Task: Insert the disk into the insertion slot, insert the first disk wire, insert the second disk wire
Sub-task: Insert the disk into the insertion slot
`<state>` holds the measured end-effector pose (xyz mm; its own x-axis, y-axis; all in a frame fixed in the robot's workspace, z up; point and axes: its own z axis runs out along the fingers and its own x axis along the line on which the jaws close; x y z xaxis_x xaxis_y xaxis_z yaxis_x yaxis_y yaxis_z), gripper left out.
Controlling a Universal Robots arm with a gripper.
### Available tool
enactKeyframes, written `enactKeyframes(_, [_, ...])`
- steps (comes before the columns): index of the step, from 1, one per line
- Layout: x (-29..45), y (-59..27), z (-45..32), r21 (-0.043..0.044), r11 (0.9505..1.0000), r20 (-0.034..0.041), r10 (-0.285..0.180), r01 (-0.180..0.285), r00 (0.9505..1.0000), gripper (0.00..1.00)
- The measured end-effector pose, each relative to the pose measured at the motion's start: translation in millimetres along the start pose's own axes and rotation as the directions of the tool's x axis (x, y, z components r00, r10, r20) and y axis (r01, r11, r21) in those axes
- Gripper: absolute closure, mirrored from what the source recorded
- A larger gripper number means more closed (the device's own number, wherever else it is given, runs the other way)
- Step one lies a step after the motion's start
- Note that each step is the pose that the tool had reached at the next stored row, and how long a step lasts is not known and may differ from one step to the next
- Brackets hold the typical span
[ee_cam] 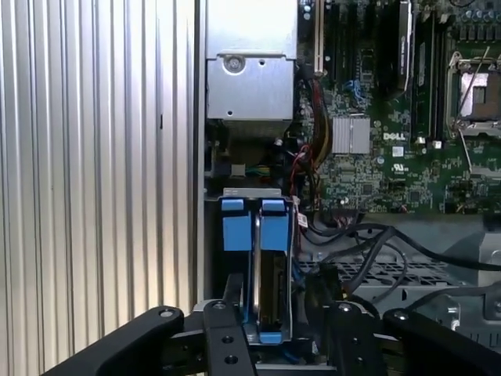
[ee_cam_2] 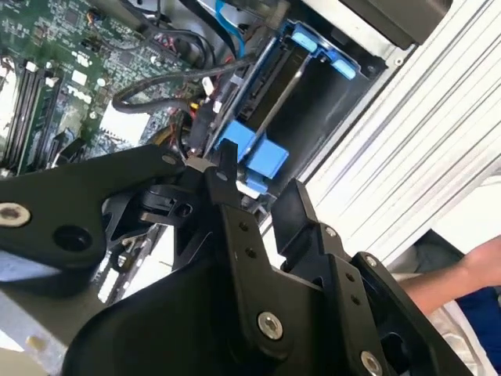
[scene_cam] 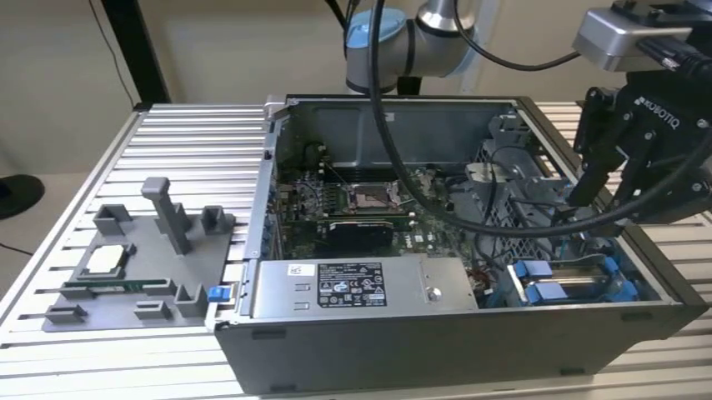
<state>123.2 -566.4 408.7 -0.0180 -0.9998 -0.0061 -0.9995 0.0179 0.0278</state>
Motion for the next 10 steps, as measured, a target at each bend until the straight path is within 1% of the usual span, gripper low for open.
enactKeyframes(3, [-10.6,2.1,2.7,0.0110,0.9999,0.0002,0.000,0.000,1.0000,0.00])
enactKeyframes(5, [-15.6,3.9,5.7,0.0172,0.9999,0.0002,-0.002,0.002,1.0000,0.00])
enactKeyframes(8, [-22.1,4.7,9.8,0.0287,0.9995,0.0001,-0.014,0.014,0.9999,0.00])
enactKeyframes(10, [-23.7,4.6,11.8,0.0390,0.9987,-0.0005,-0.032,0.032,0.9995,0.00])
